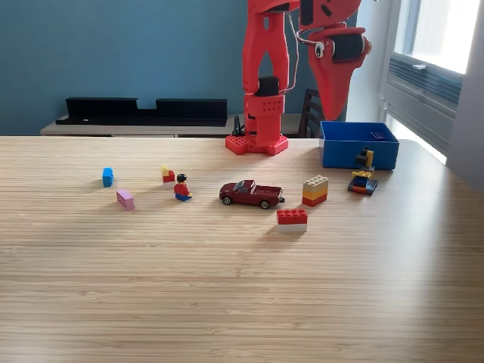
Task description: Grasp a lego block and put it in the bin.
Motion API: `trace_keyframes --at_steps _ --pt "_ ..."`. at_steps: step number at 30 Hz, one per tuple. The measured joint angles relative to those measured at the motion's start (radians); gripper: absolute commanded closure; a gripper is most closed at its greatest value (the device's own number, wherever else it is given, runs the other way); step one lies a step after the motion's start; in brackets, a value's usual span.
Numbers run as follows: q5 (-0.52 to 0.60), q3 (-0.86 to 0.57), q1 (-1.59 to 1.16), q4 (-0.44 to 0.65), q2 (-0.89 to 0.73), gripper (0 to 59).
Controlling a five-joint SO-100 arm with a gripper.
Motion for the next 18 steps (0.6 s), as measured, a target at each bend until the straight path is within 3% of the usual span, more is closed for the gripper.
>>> trace_keyframes --at_steps 10,18 --pt "-0.018 0.0 0.054 0.0 0.0 58.5" --pt "0.058 0.0 0.256 -0.06 0.0 58.5"
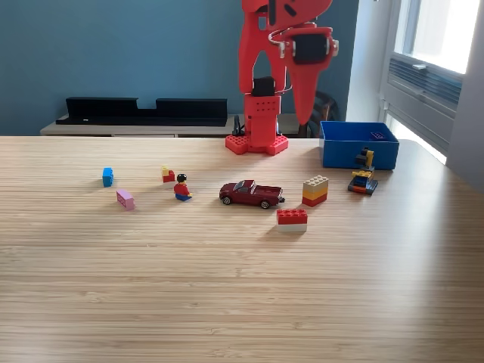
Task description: Grasp a lego block and put it in the bin.
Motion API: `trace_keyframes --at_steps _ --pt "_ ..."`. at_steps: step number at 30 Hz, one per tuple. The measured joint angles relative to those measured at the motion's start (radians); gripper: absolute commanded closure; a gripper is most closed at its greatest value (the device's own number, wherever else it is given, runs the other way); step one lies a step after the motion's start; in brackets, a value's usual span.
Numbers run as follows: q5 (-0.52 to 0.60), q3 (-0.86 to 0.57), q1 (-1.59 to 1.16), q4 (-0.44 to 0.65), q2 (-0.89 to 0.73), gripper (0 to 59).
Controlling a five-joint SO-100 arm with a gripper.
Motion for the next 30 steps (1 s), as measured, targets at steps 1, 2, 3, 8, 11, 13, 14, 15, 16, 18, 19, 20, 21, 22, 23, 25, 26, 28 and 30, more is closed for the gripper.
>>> trace_keyframes --at_steps 1,2,3,8,11,13,14,15,16,18,19,20,21,22,23,25,26,28,30 --pt "0.008 0.0 0.038 -0.011 0.0 58.5" --pt "0.017 0.002 0.078 -0.025 0.0 58.5" --pt "0.026 0.008 0.121 -0.04 0.0 58.5" --pt "0.063 0.067 0.328 -0.104 0.0 58.6" --pt "0.092 0.087 0.449 -0.137 0.0 58.4" --pt "0.114 0.103 0.526 -0.163 0.0 58.4" --pt "0.126 0.115 0.563 -0.179 0.0 58.4" --pt "0.138 0.13 0.598 -0.198 0.0 55.3" --pt "0.15 0.147 0.63 -0.221 0.0 52.3" --pt "0.17 0.196 0.684 -0.272 0.0 45.4" --pt "0.178 0.222 0.706 -0.293 0.0 42.0" --pt "0.184 0.249 0.726 -0.313 0.0 37.9" --pt "0.19 0.272 0.739 -0.331 0.0 34.9" --pt "0.198 0.293 0.75 -0.348 0.0 32.2" --pt "0.206 0.314 0.756 -0.364 0.0 30.5" --pt "0.221 0.348 0.762 -0.39 0.0 29.1" --pt "0.23 0.359 0.769 -0.402 0.0 29.1" --pt "0.244 0.374 0.781 -0.422 0.0 29.1" --pt "0.253 0.377 0.784 -0.436 0.0 29.3"
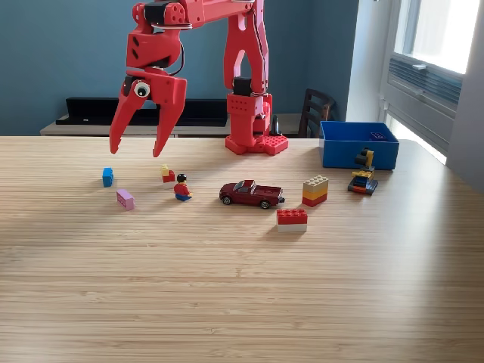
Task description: Grasp a lego block and put it in the bin.
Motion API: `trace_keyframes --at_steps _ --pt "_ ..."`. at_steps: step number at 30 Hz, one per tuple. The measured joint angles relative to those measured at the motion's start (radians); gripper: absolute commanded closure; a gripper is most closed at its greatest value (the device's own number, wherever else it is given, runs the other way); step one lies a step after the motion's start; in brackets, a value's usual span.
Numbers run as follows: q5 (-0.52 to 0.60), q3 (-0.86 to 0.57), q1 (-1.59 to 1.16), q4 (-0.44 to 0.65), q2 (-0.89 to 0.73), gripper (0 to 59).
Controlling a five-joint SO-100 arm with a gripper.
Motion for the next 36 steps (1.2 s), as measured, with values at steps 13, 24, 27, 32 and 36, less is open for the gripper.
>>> trace_keyframes --at_steps 13,24,27,32,36 --pt "0.035 -0.055 0.012 -0.015 -0.078 31.3" --pt "0.035 -0.307 0.041 0.041 -0.387 32.5" --pt "0.035 -0.365 0.04 0.06 -0.445 34.1" --pt "0.035 -0.457 0.04 0.084 -0.538 40.7" --pt "0.035 -0.518 0.04 0.107 -0.606 50.6"
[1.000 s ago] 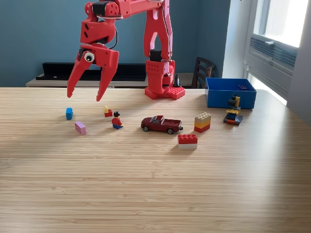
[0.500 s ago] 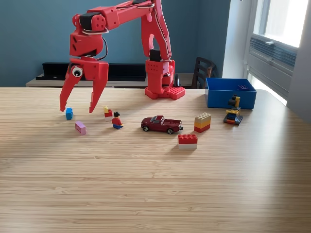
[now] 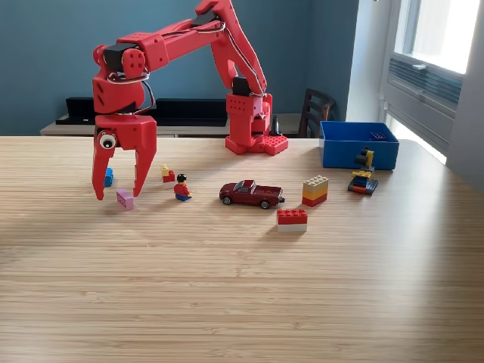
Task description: Grasp a lego block and put it in the bin.
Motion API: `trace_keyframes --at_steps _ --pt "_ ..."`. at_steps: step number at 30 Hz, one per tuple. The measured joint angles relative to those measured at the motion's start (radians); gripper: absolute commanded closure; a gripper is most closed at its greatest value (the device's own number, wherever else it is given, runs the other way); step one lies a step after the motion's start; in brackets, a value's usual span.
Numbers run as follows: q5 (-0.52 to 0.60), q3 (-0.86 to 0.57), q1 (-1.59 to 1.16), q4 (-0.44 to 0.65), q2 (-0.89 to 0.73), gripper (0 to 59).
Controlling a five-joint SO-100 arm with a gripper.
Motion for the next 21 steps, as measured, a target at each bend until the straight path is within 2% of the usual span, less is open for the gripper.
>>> trace_keyframes --at_steps 4,9,17,21 --pt "0.0 -0.049 0.0 0.025 -0.049 58.6" --pt "0.005 -0.091 0.0 0.043 -0.075 58.6" --pt "0.008 -0.078 0.0 0.069 -0.075 58.6" --pt "-0.026 -0.091 0.0 0.132 -0.075 58.6"
